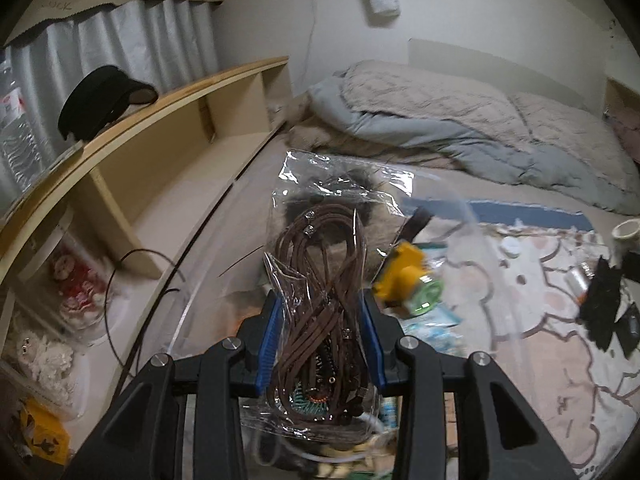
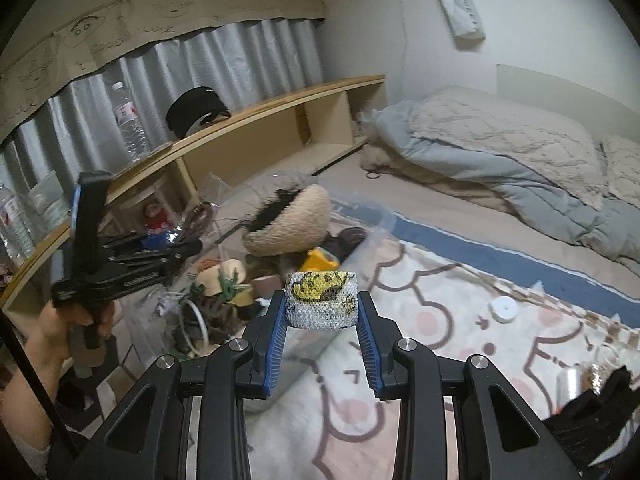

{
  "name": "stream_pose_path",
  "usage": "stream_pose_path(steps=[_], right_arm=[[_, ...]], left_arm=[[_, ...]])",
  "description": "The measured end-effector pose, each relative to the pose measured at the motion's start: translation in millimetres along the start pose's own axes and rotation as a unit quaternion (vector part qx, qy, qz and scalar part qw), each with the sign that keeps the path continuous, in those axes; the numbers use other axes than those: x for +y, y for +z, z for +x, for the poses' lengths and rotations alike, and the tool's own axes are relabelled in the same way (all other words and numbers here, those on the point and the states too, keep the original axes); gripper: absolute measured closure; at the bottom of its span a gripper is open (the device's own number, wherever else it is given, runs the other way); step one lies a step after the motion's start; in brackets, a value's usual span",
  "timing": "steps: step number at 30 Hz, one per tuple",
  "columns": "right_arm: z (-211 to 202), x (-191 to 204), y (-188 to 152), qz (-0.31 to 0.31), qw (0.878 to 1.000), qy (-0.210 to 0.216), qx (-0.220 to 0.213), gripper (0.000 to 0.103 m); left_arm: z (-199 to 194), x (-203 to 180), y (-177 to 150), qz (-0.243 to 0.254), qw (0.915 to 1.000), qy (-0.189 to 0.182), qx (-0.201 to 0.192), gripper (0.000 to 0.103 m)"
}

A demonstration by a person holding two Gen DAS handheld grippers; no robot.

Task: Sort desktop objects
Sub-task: 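Carry the bagged cable with the left tool while the right tool carries the tape roll to the bin, then open the left tool to drop the cable while the right tool drops the tape roll into the bin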

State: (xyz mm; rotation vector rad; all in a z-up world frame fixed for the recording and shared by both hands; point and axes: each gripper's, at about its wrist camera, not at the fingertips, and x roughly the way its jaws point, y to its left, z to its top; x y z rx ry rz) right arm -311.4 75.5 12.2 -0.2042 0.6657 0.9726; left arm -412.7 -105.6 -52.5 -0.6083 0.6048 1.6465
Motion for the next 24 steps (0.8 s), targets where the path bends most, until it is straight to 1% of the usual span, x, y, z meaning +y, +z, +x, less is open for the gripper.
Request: stream_pose_path(steps=[3, 8, 10, 12, 13, 14, 15, 16, 17, 18, 20, 24], right_arm=[[9.2, 13.5, 4.2, -0.003, 1.0, 0.016, 0.003, 0.068], [23.4, 32.7, 10.3, -0.011, 0.999, 0.045, 0.015, 0.068], [31.7, 41.8, 11.3, -0.011, 0.998, 0.058, 0.023, 0.068], [39.8, 48.1, 11.8, -0.007, 0.997, 0.071, 0.032, 0.068], [43.3, 50.5, 11.5, -0.003, 0.996, 0.076, 0.037, 0.068], [47.5, 53.7, 11.8, 0.0, 0.996, 0.082, 0.042, 0.068], [52.1, 56.7, 11.6, 0.001, 0.995, 0.087, 0.048, 0.068], [57.1, 60.3, 11.2, 0.001, 0.994, 0.09, 0.056, 0.068], [61.2, 62.3, 10.5, 0.0, 0.994, 0.092, 0.062, 0.068], [66.2, 65.0, 9.6, 0.0, 0.993, 0.094, 0.069, 0.068], [75.6, 70.5, 8.1, -0.001, 0.992, 0.099, 0.083, 0.068], [93.6, 76.9, 2.6, 0.0, 0.988, 0.103, 0.111, 0.068]], left_arm=[[10.3, 4.4, -3.7, 0.009, 0.9997, 0.018, 0.014, 0.066], [29.1, 14.6, -15.6, 0.034, 0.9976, 0.037, 0.046, 0.066], [35.4, 18.6, -20.7, 0.036, 0.9962, 0.048, 0.062, 0.066], [37.7, 23.1, -23.3, 0.037, 0.9959, 0.048, 0.068, 0.065], [36.3, 24.4, -24.1, 0.037, 0.9962, 0.045, 0.065, 0.063], [34.8, 24.8, -24.6, 0.038, 0.9964, 0.044, 0.061, 0.052], [33.0, 24.4, -24.9, 0.04, 0.9963, 0.048, 0.059, 0.044], [30.1, 23.5, -24.9, 0.044, 0.9962, 0.052, 0.054, 0.029], [27.3, 22.2, -24.5, 0.048, 0.9962, 0.054, 0.048, 0.02], [24.7, 20.9, -24.3, 0.053, 0.9961, 0.057, 0.042, 0.018], [21.7, 19.2, -24.4, 0.063, 0.9955, 0.06, 0.038, 0.018], [17.0, 19.8, -25.5, 0.06, 0.9962, 0.053, 0.034, 0.018]])
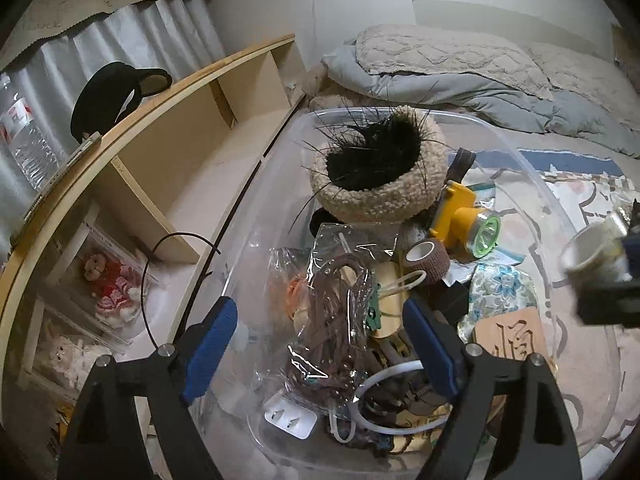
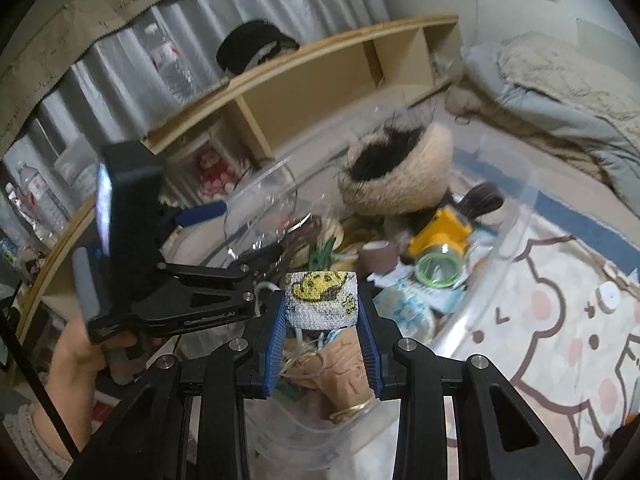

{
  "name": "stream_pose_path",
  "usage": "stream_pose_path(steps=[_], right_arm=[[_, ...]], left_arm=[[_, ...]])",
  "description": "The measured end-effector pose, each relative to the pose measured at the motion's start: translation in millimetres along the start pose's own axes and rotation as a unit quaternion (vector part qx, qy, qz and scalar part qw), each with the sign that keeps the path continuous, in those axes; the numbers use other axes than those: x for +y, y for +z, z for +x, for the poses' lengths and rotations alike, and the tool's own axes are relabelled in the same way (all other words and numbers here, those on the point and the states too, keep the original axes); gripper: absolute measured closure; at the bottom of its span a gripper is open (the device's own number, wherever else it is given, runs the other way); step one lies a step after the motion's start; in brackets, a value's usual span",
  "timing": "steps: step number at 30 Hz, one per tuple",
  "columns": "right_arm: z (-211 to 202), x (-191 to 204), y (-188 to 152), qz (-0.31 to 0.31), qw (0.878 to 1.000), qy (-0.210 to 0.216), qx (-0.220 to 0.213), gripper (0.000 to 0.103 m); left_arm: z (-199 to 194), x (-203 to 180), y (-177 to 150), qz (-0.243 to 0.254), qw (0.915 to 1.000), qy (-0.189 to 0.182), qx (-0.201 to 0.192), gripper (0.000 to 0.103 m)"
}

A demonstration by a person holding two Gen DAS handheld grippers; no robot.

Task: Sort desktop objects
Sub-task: 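Open the left tool to drop the cable while the right tool drops the tape roll into the bin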

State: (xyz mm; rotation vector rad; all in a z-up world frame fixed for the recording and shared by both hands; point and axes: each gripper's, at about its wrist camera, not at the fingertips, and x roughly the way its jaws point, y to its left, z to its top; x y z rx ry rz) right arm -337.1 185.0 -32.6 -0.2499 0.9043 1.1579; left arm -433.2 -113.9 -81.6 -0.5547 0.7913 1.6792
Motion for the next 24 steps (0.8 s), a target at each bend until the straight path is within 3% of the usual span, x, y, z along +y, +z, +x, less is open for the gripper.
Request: stream_pose_path(steps=[16, 24], right_arm=[[55.7, -10.4, 16.3, 0.026, 0.999, -0.01, 0.023, 0.068], [102.8, 3.1, 28.3, 0.041, 0.994, 0.011, 0.1, 0.068]], left_arm=[[-20.3, 33.8, -7.2, -0.073, 0.997, -0.016, -0.023, 0.018], [-29.4, 50.6, -4.8, -0.099, 0.9938, -0.028, -0.042, 0.018]])
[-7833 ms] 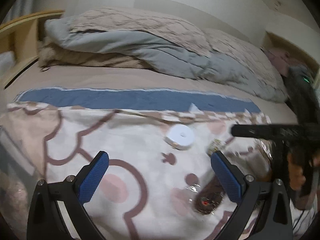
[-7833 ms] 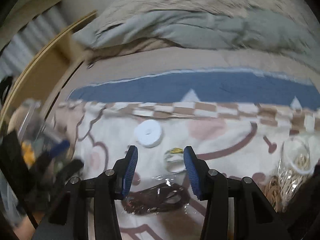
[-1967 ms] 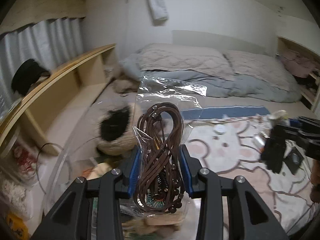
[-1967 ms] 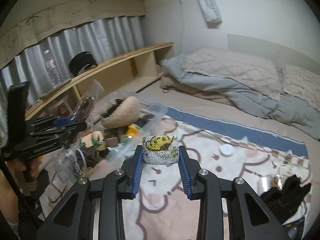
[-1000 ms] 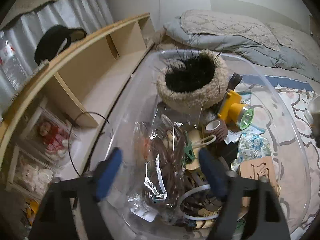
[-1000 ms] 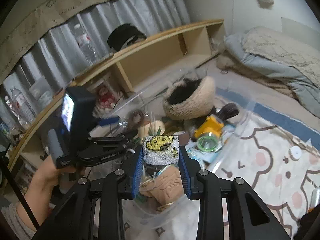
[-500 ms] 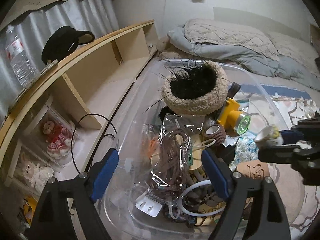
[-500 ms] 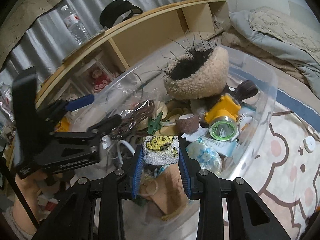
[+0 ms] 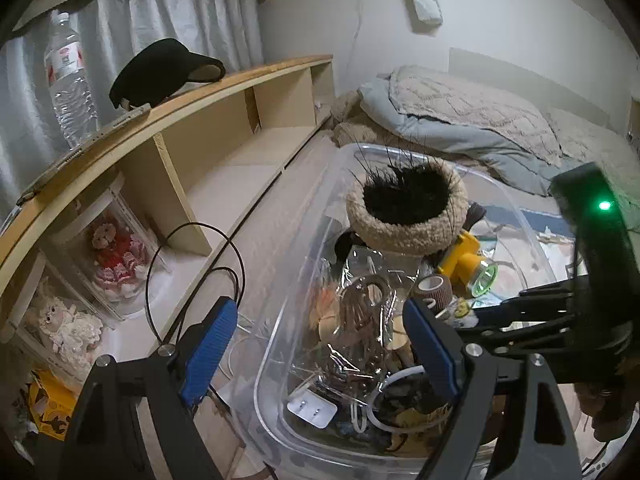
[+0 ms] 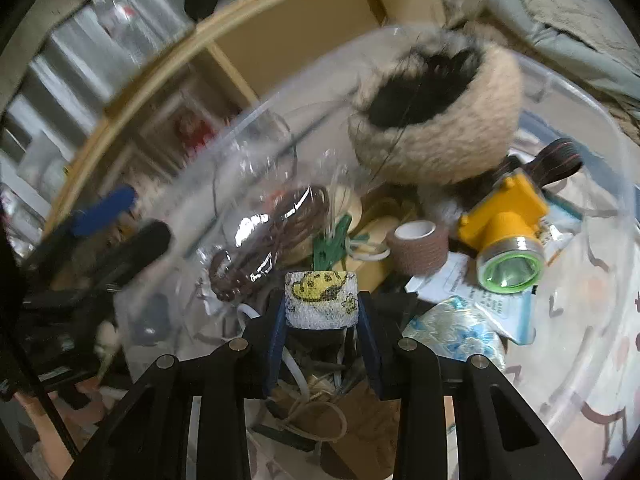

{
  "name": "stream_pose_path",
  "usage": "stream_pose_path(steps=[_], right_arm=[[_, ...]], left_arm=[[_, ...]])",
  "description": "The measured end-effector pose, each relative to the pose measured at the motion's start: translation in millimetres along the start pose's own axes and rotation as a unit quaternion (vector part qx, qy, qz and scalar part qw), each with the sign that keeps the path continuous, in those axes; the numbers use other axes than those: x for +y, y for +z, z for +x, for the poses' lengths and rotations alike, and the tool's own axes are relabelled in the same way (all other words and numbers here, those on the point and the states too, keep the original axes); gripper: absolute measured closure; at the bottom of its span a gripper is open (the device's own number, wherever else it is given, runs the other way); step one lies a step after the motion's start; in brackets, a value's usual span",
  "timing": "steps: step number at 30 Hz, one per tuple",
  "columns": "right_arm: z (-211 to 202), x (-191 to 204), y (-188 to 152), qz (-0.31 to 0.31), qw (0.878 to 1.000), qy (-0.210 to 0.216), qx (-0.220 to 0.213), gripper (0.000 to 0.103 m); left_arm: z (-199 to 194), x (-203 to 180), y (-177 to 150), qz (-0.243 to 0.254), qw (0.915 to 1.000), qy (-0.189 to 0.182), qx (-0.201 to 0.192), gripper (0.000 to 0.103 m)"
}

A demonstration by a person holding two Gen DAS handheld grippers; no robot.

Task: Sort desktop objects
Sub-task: 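Open the left tool to drop the cable while the right tool drops the tape roll into the bin, then withdraw both tools from the bin back toward the items on the bed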

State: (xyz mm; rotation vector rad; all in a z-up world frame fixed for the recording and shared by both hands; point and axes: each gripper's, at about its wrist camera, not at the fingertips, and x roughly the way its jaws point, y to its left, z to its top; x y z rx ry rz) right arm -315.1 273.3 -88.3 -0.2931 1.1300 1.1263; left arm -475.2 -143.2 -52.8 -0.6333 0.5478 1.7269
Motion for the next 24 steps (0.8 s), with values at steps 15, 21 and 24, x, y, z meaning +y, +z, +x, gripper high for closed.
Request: stream_pose_path(steps=[15, 21, 24], right_arm=[[-15.7, -4.9, 13.2, 0.025, 0.997, -0.06, -0.041, 0.035], [-9.2, 7.4, 15.7, -0.006, 0.999, -0.042, -0.032, 0.097], [5.7, 25.2, 20.5, -0.031, 0.999, -0.014, -0.005, 0.097]], left_arm=[[-1.8, 10.2, -0.7, -0.005, 0.9998, -0.019, -0.008, 0.018], [-6.6, 13.0, 1.1, -0.012, 0.9995, -0.025, -0.015, 0.018], [-8.7, 13.5, 2.8, -0.014, 0.9993, -0.029, -0.018, 0.018]])
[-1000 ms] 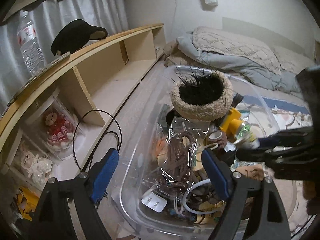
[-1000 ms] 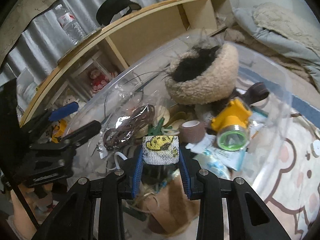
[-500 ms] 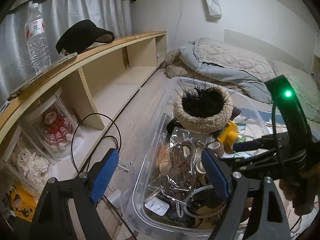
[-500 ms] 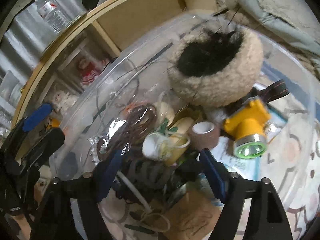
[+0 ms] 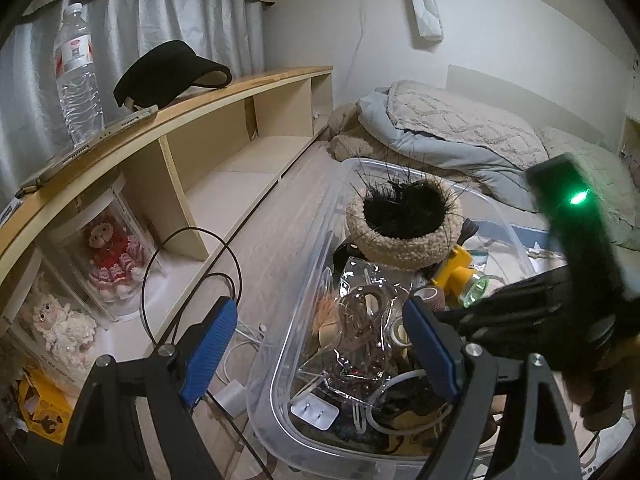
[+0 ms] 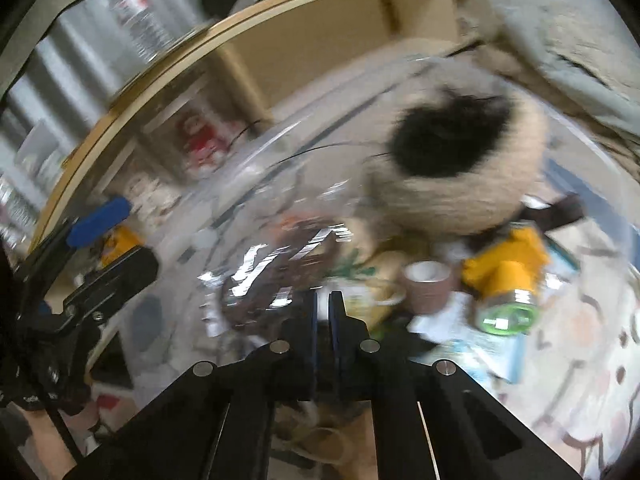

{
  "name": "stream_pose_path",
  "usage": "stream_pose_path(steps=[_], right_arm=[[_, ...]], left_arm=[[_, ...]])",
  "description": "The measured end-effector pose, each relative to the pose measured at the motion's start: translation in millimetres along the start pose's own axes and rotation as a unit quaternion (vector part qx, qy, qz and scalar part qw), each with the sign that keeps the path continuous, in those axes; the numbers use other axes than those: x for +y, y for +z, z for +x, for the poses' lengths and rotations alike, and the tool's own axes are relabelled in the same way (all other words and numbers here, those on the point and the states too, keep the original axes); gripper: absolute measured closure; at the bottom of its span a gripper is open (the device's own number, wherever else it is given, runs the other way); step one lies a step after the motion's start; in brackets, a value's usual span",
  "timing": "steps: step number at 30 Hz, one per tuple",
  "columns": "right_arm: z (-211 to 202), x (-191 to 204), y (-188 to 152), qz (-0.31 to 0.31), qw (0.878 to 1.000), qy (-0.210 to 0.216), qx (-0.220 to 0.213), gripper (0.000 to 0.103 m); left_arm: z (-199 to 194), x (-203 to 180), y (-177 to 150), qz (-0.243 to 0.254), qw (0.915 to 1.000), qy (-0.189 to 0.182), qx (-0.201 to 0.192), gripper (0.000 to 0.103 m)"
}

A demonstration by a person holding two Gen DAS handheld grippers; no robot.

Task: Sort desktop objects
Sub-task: 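Withdraw both tools from the bin back toward the items on the bed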

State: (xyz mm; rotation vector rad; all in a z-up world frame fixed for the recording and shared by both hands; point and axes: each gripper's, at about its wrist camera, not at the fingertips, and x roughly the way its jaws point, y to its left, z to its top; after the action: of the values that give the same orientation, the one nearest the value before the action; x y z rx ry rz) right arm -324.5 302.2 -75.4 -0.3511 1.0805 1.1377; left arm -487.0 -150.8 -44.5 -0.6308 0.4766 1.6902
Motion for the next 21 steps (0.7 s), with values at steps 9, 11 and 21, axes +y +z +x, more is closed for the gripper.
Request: stream_pose_path(steps=[9, 11, 21], right_arm=[[40.0, -38.9, 11.7, 0.06, 0.992, -0.089, 0.067, 0.1], [34.3, -49.0, 10.7, 0.081, 0.991, -0.082, 0.061, 0.1], [-8.7, -31.9, -4.6, 0.059, 0.998, -0.034, 0.011, 0.1]], left_arm=[[0.0, -1.0, 0.2, 0.003, 1.0, -0.005, 0.0, 0.018], [0.6, -1.9, 0.0, 0.006, 1.0, -0.006, 0.0, 0.018], [-0.5, -9.7, -0.5, 0.015, 0.9998, -0.011, 0.003, 0.018]])
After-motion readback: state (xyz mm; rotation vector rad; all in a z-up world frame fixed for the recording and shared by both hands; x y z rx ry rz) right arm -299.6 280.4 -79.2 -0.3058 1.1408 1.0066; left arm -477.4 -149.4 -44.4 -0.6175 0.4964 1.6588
